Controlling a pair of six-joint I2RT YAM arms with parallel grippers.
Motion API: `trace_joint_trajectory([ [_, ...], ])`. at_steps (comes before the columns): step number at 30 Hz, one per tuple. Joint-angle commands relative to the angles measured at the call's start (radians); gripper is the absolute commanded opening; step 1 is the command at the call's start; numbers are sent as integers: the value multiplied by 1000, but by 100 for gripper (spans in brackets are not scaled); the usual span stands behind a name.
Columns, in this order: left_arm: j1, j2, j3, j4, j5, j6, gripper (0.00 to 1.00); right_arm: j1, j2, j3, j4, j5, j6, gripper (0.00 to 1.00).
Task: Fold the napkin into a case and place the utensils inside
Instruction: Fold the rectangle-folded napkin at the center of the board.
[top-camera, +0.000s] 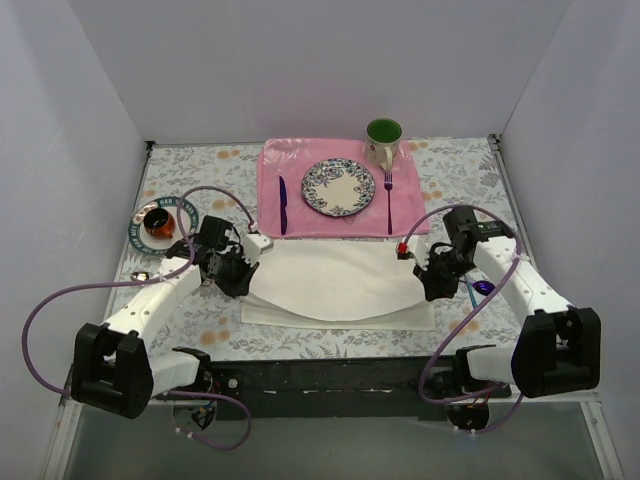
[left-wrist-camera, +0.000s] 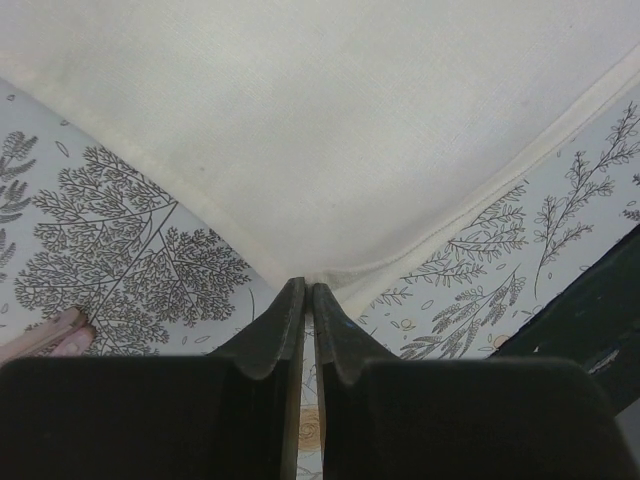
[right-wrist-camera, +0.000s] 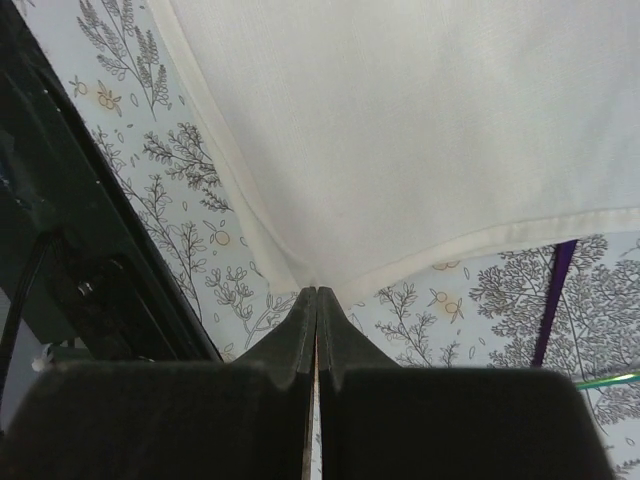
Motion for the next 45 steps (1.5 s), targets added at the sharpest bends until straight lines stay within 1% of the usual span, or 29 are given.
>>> trace_joint_trajectory([
  [1, -4, -39, 63, -40, 16, -3, 0, 1, -59, 82, -159, -47, -70, 1],
  [5, -1, -54, 92, -78, 35, 4, 0, 1, -78, 71, -196, -44, -87, 1],
  [9, -2, -65, 90, -97, 26, 20, 0, 1, -94, 25, -166, -37, -84, 1],
  [13, -2, -56, 50, -63, 7, 27, 0, 1, -68, -23, -75, -23, -46, 1],
  [20, -2, -7, -3, -2, 0, 6, 0, 1, 1, -67, 14, -1, -35, 1],
  [33, -4, -13, -89, 33, -40, 43, 0, 1, 43, -153, 89, 37, -33, 1],
  [37, -2, -19, -59, 20, -31, 27, 0, 1, 47, -116, 63, 22, -29, 1],
  [41, -2, -41, 38, -26, -22, 10, 0, 1, 18, -28, -6, 13, -41, 1],
  [45, -2, -65, 113, -100, -3, 16, 0, 1, -40, 28, -89, 3, -61, 1],
])
